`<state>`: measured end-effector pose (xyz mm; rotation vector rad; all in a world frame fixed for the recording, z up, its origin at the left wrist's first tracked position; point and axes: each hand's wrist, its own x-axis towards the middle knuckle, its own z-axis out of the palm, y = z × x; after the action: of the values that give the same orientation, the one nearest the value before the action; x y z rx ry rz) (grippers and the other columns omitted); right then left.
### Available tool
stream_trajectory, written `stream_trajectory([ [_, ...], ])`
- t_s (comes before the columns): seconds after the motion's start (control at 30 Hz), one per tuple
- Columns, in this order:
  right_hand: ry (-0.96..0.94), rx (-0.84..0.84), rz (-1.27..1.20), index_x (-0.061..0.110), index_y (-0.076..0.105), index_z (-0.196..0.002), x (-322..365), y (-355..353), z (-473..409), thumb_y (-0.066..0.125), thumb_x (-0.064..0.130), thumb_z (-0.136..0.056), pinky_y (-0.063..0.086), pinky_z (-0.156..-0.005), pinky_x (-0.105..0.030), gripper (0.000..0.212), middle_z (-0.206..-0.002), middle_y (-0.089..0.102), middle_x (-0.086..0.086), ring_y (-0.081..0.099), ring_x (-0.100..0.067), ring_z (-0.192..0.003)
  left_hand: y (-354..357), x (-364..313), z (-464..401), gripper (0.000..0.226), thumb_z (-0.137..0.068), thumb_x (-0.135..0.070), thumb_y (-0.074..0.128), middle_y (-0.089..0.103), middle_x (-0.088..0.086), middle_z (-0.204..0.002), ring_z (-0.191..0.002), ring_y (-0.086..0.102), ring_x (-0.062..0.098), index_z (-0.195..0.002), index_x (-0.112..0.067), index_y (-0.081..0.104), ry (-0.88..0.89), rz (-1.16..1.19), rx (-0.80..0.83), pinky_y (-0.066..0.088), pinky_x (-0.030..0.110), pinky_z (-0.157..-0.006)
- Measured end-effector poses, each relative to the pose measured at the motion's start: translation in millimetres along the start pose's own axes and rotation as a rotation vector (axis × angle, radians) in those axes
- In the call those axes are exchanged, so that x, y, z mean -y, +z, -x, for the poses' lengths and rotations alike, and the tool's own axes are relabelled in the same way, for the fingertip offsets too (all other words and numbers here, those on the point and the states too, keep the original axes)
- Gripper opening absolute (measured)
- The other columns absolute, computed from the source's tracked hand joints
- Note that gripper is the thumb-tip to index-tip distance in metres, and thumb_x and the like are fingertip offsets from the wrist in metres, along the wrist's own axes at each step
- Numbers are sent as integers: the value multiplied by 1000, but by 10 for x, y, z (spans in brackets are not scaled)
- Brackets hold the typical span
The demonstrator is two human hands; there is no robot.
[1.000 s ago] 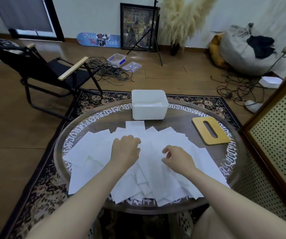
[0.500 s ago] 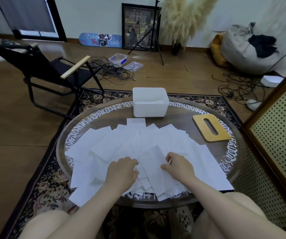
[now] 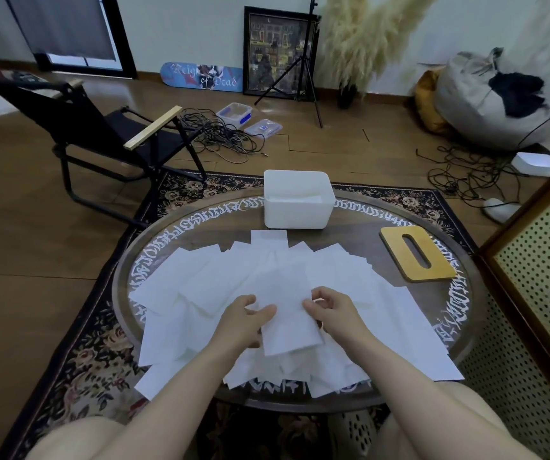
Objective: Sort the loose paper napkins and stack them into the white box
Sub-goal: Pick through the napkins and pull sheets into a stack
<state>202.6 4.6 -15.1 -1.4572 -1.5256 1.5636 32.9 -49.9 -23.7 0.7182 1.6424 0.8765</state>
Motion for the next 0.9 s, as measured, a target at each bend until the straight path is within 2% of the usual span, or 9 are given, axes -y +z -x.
stream_trajectory([
  [0.07, 0, 2, -33, 6, 57, -82, 27, 33, 0, 56, 9, -95, 33, -43, -9, 13, -65, 58, -3, 48, 1, -42, -30, 17, -48, 59, -89, -30, 66, 63, 10, -116, -97, 66, 26, -138, -9, 42, -63, 146, 11, 57, 39, -81],
  [0.17, 6, 6, -32, 5, 58, -85, 28, 82, -13, 58, 10, -94, 33, -43, -9, 10, -67, 58, -3, 47, 2, -41, -40, -5, -46, 31, -90, -15, 65, 69, 11, -107, -90, 69, 26, -118, -6, 56, -86, 304, 0, 56, 33, -67],
  [0.3, 4, 16, -47, 4, 60, -86, 51, 127, -10, 60, 10, -93, 34, -42, -9, 9, -62, 58, -2, 48, 1, -41, -22, 1, -68, 21, -89, -4, 63, 72, 11, -102, -92, 69, 29, -110, -4, 65, -78, 343, -14, 57, 40, -80],
  [0.43, -9, 20, -20, 5, 62, -85, 27, 148, -38, 62, 9, -92, 36, -44, -11, 8, -63, 60, -2, 50, 1, -42, -15, 33, -74, 15, -90, -1, 61, 72, 12, -102, -93, 68, 31, -102, -5, 66, -96, 349, -35, 56, 43, -82],
  [0.57, -12, -113, 210, 13, 65, -90, -106, 79, -152, 65, 14, -88, 42, -57, -22, 2, -72, 63, -1, 53, -2, -54, -90, 32, -108, 8, -91, -3, 60, 70, 11, -101, -92, 66, 31, -95, -7, 66, -82, 332, -126, 55, 44, -81],
  [0.63, 11, -196, 394, 20, 61, -95, -175, 9, -213, 66, 22, -86, 42, -62, -25, 10, -82, 60, 4, 55, -7, -67, -143, 22, -112, 8, -91, -3, 60, 69, 10, -100, -91, 65, 30, -94, -8, 65, -85, 350, -156, 55, 40, -77],
  [0.73, 67, -203, 542, 22, 52, -106, -247, -56, -276, 70, 30, -82, 42, -66, -29, 31, -98, 56, 3, 57, -15, -83, -206, 26, -117, 10, -91, -1, 59, 68, 10, -98, -88, 64, 29, -92, -10, 64, -89, 370, -198, 53, 35, -70],
  [0.8, 104, -180, 543, 20, 50, -109, -257, -51, -305, 73, 31, -79, 39, -64, -29, 39, -99, 55, 2, 56, -17, -84, -229, 31, -110, 11, -91, 0, 58, 67, 9, -96, -85, 63, 28, -95, -9, 64, -93, 374, -216, 52, 33, -65],
  [0.9, 113, -176, 519, 19, 50, -106, -245, -21, -321, 75, 28, -76, 39, -64, -29, 40, -93, 56, 3, 57, -18, -82, -240, 36, -102, 14, -91, 2, 56, 66, 7, -92, -81, 62, 26, -94, -10, 63, -95, 364, -220, 50, 32, -64],
])
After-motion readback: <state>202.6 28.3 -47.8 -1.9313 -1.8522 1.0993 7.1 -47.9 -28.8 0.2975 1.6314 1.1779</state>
